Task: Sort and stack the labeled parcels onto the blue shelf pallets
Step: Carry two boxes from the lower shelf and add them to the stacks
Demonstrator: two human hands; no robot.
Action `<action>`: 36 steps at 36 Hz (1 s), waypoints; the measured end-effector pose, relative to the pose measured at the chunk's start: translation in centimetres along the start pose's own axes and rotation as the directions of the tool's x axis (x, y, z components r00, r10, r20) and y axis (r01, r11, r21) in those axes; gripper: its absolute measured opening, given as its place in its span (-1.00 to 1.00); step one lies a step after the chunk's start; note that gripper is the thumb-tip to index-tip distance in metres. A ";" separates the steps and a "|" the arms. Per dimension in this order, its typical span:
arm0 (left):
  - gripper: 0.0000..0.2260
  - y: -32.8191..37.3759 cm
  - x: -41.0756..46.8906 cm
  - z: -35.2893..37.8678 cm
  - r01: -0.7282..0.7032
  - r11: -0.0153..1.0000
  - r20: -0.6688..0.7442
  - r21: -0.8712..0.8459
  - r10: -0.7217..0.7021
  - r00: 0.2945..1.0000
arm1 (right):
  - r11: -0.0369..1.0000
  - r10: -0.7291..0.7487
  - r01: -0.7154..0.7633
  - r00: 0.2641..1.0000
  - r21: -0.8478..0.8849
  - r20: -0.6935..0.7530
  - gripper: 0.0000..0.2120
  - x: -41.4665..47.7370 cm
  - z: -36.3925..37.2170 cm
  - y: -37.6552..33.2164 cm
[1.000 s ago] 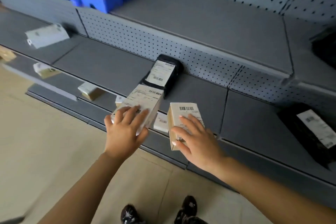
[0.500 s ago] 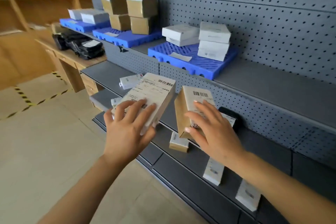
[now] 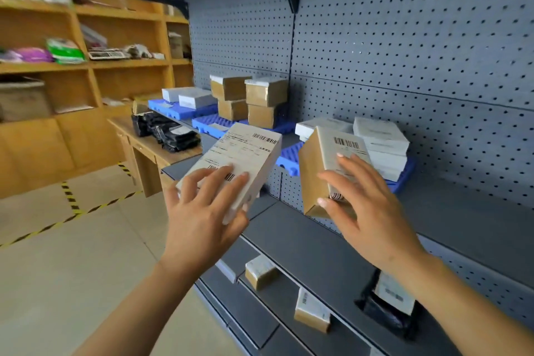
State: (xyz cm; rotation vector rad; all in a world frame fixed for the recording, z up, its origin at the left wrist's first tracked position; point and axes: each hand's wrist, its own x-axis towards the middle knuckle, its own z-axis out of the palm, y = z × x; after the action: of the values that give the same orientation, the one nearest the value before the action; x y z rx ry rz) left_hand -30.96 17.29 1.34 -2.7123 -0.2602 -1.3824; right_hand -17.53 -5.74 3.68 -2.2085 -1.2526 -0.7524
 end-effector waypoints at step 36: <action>-0.58 -25.1 22.2 16.3 -0.012 1.000 -0.234 -0.009 0.010 0.972 | 0.941 -0.098 0.052 0.988 -0.334 -0.123 -0.44 34.1 18.1 4.6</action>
State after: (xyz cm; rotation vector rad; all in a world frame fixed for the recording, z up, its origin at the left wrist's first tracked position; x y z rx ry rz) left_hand -9.91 46.97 9.72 -2.5211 -0.2196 -1.6842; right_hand 5.14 24.57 12.69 -2.3271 -1.2194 -1.2019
